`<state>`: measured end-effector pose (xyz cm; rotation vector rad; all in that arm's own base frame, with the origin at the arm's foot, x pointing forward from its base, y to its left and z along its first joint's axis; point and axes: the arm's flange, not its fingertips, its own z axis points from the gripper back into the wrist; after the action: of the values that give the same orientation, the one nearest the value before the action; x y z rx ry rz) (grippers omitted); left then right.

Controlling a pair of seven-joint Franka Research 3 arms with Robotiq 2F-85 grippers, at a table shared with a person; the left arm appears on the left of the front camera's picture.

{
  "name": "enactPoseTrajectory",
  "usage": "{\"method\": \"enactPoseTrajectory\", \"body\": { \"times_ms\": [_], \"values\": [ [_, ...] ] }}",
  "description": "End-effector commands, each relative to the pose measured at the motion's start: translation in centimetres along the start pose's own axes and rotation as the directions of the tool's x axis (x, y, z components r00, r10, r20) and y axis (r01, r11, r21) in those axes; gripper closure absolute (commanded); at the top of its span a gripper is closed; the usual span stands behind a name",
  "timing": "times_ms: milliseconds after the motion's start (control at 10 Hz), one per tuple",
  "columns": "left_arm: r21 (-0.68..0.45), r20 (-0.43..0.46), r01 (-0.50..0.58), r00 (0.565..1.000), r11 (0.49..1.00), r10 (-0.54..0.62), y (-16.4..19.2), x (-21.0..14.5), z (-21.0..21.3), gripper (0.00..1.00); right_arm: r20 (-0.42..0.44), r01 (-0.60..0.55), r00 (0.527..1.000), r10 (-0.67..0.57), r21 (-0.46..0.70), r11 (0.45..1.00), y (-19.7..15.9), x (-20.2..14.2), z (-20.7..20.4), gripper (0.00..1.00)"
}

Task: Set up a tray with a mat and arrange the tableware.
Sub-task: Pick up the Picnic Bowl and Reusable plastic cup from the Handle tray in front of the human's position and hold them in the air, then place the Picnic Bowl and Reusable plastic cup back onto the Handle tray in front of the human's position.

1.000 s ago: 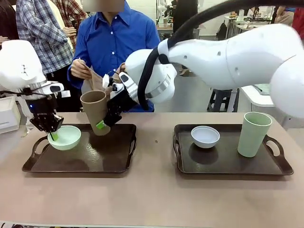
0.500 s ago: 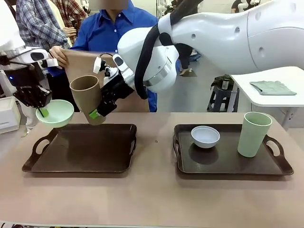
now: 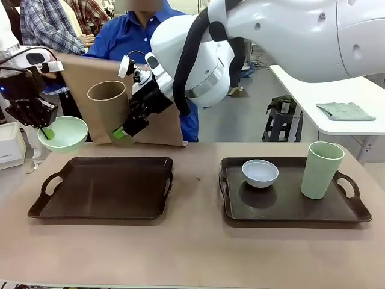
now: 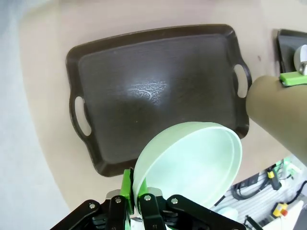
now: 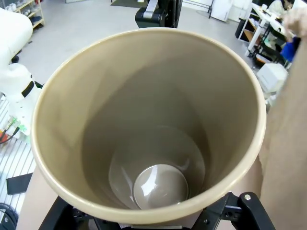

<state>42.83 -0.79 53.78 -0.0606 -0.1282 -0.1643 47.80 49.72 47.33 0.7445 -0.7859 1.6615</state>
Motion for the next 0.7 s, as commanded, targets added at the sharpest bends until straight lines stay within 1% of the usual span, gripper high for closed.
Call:
{"method": "enactPoseTrajectory", "body": {
  "times_ms": [0, 600],
  "values": [
    [0.002, 0.000, 0.010, 1.000, 1.000, -0.010, -0.18, 0.03, 0.01, 1.00, -0.005, -0.008, 1.000, 0.008, 0.008, 1.000, -0.05, -0.13, -0.58, 0.79],
    [0.002, 0.000, 0.010, 1.000, 1.000, -0.010, -0.18, 0.03, 0.01, 1.00, -0.005, -0.008, 1.000, 0.008, 0.008, 1.000, -0.05, -0.13, -0.58, 0.79]
  ]
}}
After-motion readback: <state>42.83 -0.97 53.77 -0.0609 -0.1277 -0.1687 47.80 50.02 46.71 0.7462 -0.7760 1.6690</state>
